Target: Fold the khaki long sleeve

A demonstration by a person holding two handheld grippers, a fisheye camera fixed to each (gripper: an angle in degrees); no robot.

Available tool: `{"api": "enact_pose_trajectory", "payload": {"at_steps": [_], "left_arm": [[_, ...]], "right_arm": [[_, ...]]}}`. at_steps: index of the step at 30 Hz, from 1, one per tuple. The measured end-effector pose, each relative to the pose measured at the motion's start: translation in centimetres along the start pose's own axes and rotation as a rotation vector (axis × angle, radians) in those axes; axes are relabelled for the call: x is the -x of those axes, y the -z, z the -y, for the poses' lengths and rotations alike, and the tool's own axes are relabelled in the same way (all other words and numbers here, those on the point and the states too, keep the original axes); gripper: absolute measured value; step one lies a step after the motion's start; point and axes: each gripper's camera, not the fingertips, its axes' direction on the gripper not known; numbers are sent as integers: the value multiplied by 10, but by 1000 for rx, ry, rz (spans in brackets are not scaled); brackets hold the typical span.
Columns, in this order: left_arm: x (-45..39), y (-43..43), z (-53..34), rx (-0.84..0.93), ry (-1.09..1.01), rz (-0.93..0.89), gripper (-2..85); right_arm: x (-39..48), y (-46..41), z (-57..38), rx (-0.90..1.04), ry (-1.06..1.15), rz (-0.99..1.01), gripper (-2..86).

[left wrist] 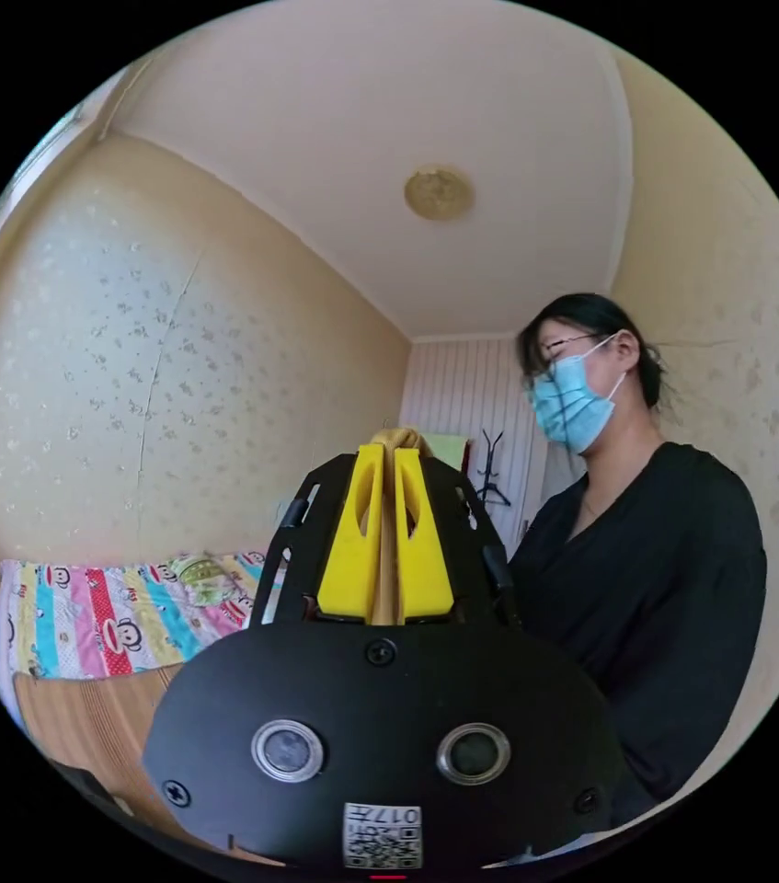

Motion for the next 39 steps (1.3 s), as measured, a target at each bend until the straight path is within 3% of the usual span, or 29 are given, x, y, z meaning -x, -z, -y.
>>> {"api": "enact_pose_trajectory", "payload": {"at_steps": [4,9,13,15,17,20,22,24,28,31,34,37,39], "left_arm": [[-13,15,37,-62,-1,99,-6],[28,2,98,82,-3,260,-6],[181,-30,88,267,236,331,-4],[275,-51,58,376,351,365,-1],[415,-81,4,513,504,432,9],[572,-97,-88,604,758,552,46],[621,-89,-139,639,898,630,64],[632,-76,-175,643,913,656,68],[599,-36,-260,841,911,752,81],[564,12,-303,927,920,862,88],[544,63,-315,876,933,935,103],[556,84,-335,962,966,914,108],[572,83,-352,1081,984,835,99]], "right_arm": [[29,11,28,-20,61,-108,42],[12,-17,73,121,51,-476,44],[-90,-74,70,389,-29,-532,47],[-205,-124,45,544,-191,-451,52],[-298,-168,18,630,-274,-438,61],[-432,-233,-33,725,-511,-587,75],[-476,-253,-65,758,-631,-660,74],[-501,-258,-113,741,-784,-617,69],[-490,-241,-194,767,-842,-574,60],[-478,-216,-250,877,-884,-712,83],[-472,-192,-284,940,-902,-836,113],[-488,-189,-317,1140,-917,-850,83],[-499,-189,-314,1240,-795,-931,51]]}}
